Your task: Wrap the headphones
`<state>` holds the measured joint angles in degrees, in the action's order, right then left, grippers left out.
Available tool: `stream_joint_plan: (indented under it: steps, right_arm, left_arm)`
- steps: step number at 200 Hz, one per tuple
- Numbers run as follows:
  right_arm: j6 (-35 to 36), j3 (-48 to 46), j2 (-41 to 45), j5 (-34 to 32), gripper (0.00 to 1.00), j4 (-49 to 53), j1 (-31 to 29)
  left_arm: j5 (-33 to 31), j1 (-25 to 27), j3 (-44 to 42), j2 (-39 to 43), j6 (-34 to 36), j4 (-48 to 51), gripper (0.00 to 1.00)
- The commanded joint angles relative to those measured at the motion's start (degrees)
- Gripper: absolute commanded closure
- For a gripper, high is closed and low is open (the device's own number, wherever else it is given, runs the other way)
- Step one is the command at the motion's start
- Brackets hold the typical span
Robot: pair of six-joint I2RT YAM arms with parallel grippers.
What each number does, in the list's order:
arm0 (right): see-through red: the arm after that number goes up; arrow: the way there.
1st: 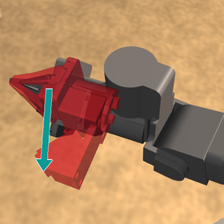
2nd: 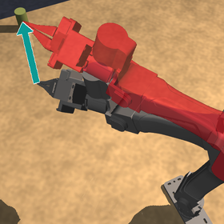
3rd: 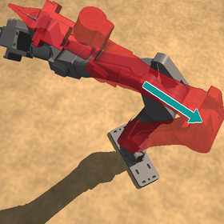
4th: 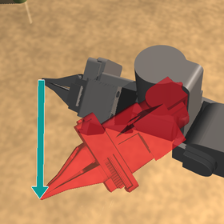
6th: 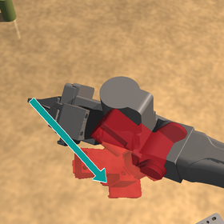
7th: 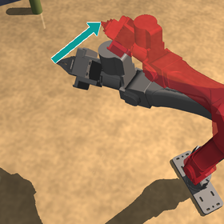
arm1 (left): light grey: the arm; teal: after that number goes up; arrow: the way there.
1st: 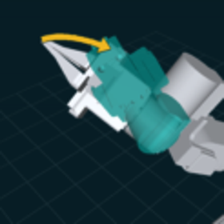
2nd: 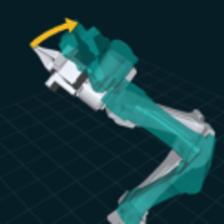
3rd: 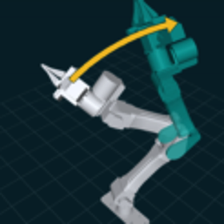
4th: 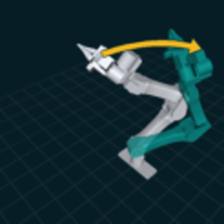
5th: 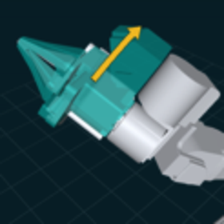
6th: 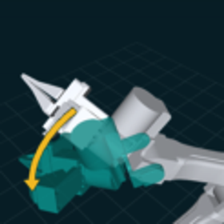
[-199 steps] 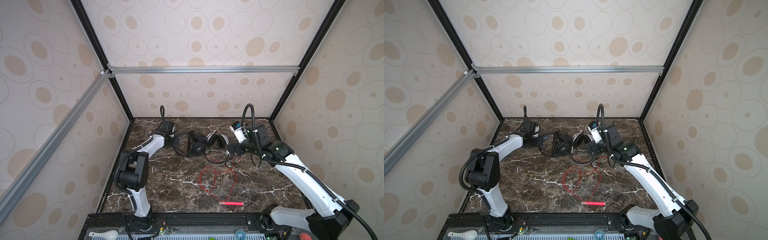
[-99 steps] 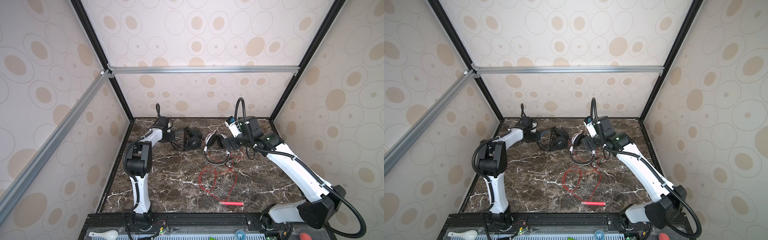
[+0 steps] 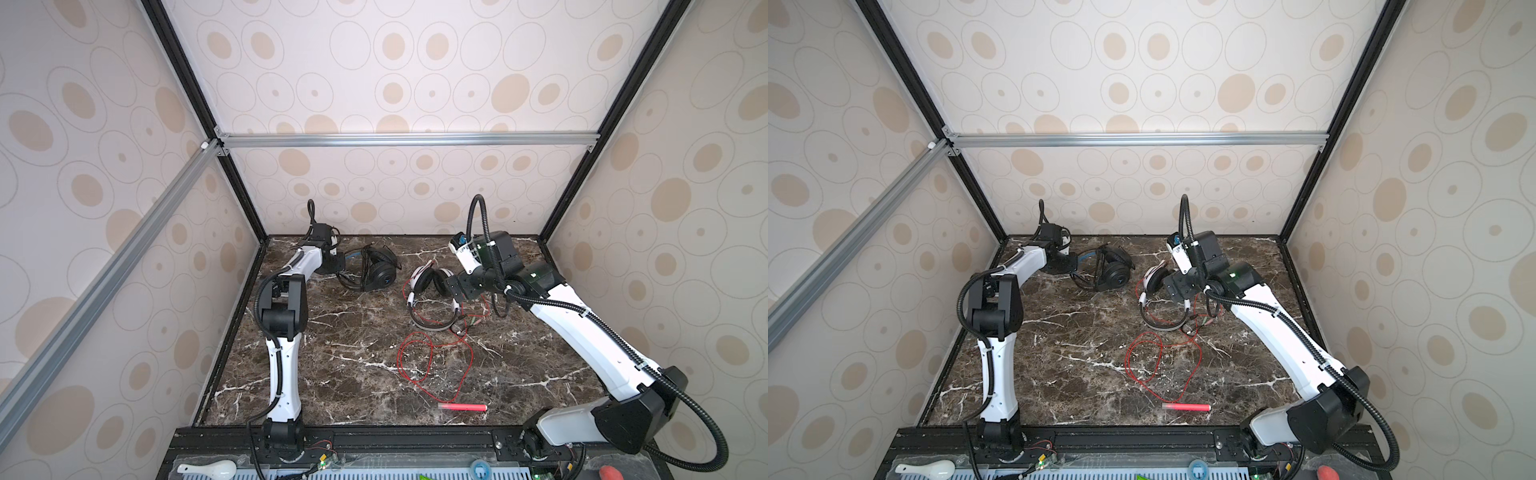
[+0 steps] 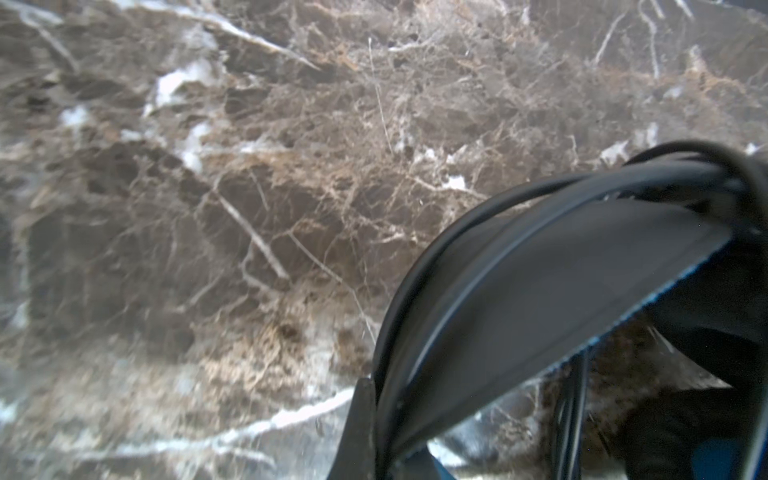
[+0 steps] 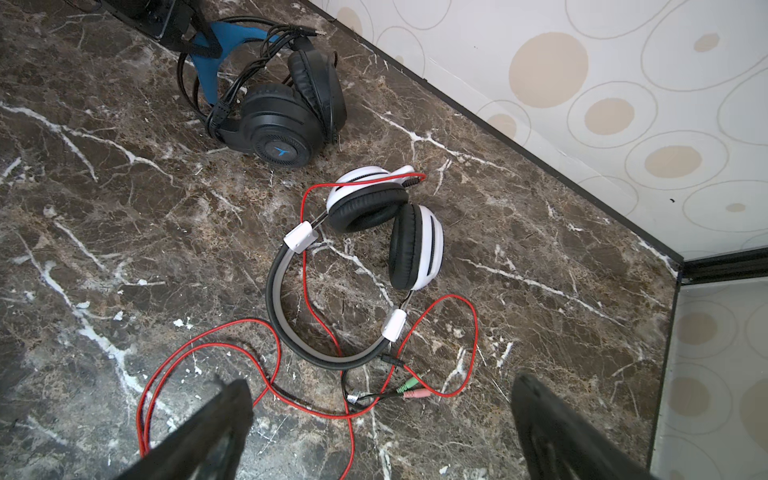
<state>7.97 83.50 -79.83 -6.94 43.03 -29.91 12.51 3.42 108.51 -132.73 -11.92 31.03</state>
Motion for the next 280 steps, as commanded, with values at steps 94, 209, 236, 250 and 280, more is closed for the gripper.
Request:
stream_joint_plan:
  steps: [94,209,236,250,280]
  right_arm:
    - [2.15,3.89,-1.11,-2.01,0.00,1.89,0.03]
    - [0.35,3.89,-1.29,-1.37,0.00,1.83,0.02]
    - [-0.49,2.37,-0.73,-0.46,0.00,0.39,0.03]
    - [-0.84,1.41,-0.32,-0.35,0.00,-0.44,0.03]
    - [-1.39,-1.55,1.36,-0.88,0.00,-2.04,0.03]
  left_arm:
    - [-0.04,-0.74,-0.49,0.31,-3.23,-2.17,0.51]
    - [-7.93,-0.53,-11.48,15.63,-7.94,-3.31,0.13]
    - [-11.03,0.86,-22.90,26.80,-12.91,-7.57,0.04]
    - [-12.60,4.97,-27.29,31.92,-15.75,-8.49,0.02]
    - [-15.65,19.15,-33.79,38.95,-26.38,-9.61,0.02]
